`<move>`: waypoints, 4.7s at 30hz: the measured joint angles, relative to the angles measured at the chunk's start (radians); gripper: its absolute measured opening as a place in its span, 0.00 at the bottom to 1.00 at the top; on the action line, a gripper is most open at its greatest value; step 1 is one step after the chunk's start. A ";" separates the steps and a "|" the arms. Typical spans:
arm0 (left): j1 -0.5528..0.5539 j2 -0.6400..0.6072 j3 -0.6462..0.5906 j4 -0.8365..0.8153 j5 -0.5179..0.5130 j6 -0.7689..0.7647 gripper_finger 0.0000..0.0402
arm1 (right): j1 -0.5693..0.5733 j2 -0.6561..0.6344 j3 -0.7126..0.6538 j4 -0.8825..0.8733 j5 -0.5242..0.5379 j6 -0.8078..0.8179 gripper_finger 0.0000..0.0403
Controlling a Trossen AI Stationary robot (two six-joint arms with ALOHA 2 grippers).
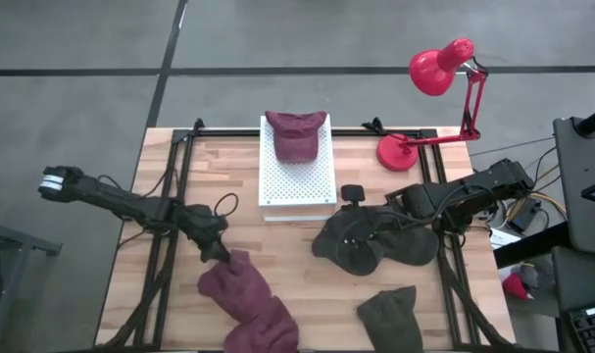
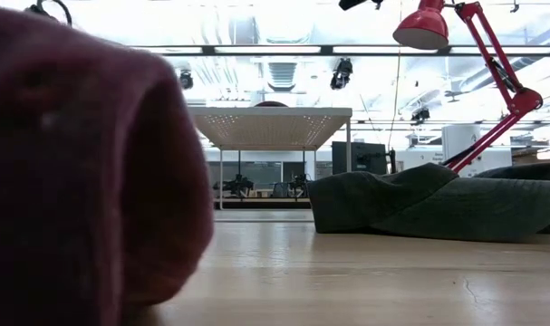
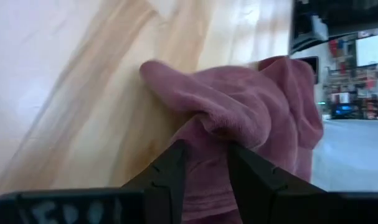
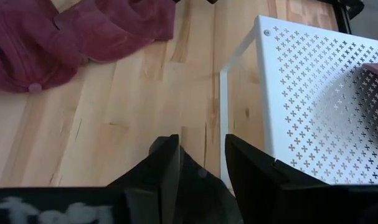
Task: Pick & Place hat
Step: Stack the top red cap on the red cap on the shelf
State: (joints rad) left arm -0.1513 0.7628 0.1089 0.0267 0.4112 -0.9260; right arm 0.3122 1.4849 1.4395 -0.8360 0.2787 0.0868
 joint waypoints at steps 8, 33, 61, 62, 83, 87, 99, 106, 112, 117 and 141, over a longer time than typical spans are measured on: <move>0.000 0.000 0.009 0.056 0.007 0.031 0.25 | 0.000 0.000 0.000 0.000 0.000 0.000 0.26; 0.001 -0.022 0.164 0.011 -0.082 0.208 0.00 | 0.000 0.000 0.000 0.000 0.001 0.011 0.12; -0.048 0.018 0.318 -0.717 -0.124 0.007 0.20 | 0.005 0.001 0.000 0.003 -0.053 0.053 0.25; -0.048 0.021 0.310 -0.693 -0.125 0.007 0.23 | 0.005 0.001 0.000 0.003 -0.053 0.053 0.26; -0.059 0.163 0.228 -0.574 0.017 -0.122 0.44 | 0.005 0.001 0.000 0.003 -0.053 0.045 0.23; -0.080 0.190 0.229 -0.495 0.041 -0.131 0.44 | 0.005 0.001 0.000 0.003 -0.053 0.044 0.23; -0.147 0.319 0.229 -0.421 0.027 -0.194 0.44 | 0.005 0.002 0.000 0.002 -0.052 0.041 0.27; -0.150 0.459 0.232 -0.416 -0.055 -0.234 0.44 | 0.005 0.002 -0.005 0.002 -0.052 0.032 0.26; -0.160 0.532 0.239 -0.401 -0.102 -0.234 0.32 | 0.005 0.002 -0.010 0.001 -0.052 0.022 0.23; -0.160 0.521 0.238 -0.384 -0.114 -0.229 0.07 | 0.004 0.002 -0.021 0.002 -0.052 0.014 0.21; -0.144 0.319 0.528 -0.732 -0.569 -0.145 0.00 | 0.004 0.002 -0.060 0.003 -0.041 0.007 0.18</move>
State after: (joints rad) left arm -0.2955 1.0816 0.6365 -0.7049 -0.1581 -1.0708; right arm 0.3161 1.4872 1.3796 -0.8333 0.2375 0.0936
